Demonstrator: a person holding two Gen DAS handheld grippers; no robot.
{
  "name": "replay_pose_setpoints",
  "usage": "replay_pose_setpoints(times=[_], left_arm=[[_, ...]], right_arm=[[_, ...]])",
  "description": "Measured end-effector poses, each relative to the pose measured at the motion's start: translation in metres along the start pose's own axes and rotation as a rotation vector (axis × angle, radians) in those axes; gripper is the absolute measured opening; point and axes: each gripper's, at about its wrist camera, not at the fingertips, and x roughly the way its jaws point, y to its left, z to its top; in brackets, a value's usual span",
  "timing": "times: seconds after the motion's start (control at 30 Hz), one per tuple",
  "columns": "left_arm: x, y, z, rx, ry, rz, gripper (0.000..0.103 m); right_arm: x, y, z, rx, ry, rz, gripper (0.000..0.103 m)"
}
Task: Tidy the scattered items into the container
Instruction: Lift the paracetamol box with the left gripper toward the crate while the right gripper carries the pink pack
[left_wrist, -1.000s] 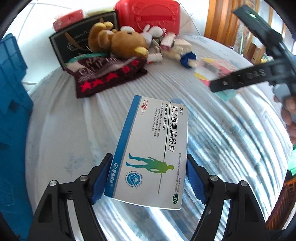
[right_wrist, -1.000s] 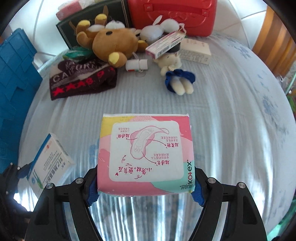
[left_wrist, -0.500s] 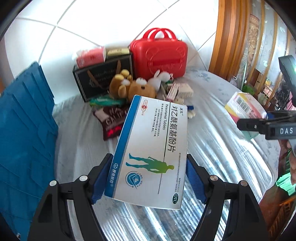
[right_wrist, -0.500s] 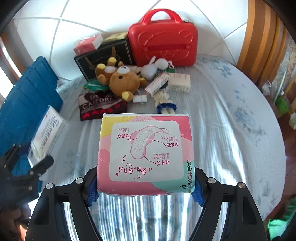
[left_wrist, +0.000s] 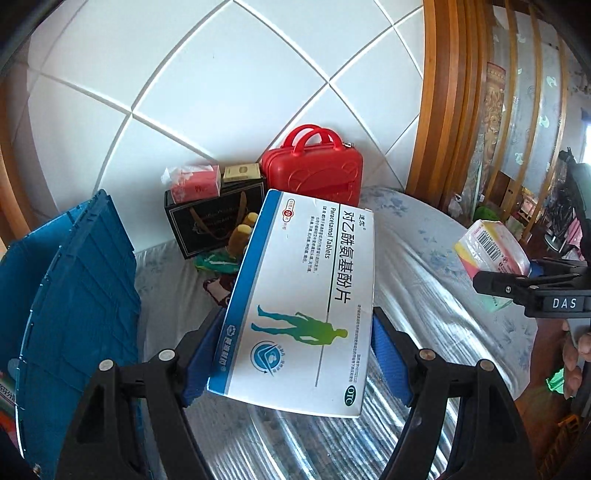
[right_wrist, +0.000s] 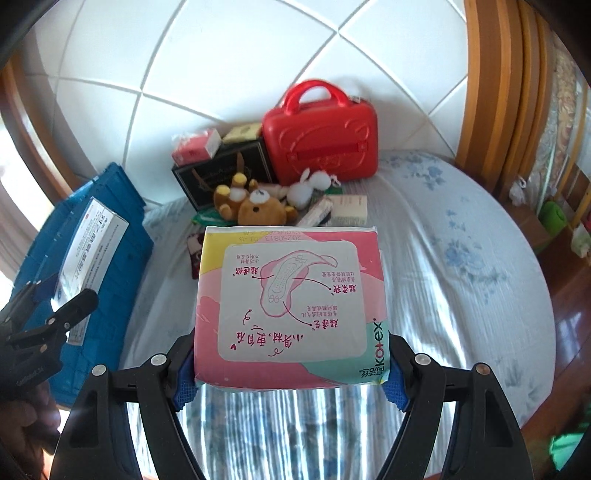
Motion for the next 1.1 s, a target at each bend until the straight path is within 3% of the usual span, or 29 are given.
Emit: replay_pose_setpoints(times=[0.23,0.67,1.1], left_arm=[[-0.031,-0.001,0.013,0.002,-0.043,0.036,0.076],[-0.062,-0.01,0.006,-0.013,-0.065,0.069,0.076],[-0.095,0.029,0.012,-0.007,-0.125,0.036,0.076]], right_arm=[[-0.036,0.006,0.0,0.009,-0.042,0.041,0.077],[-0.041,0.018,-0.007,-0.051,-0.038,0.08,0.077],[-0.058,0.065,-0.003,-0.031,-0.096,0.077,0.077]])
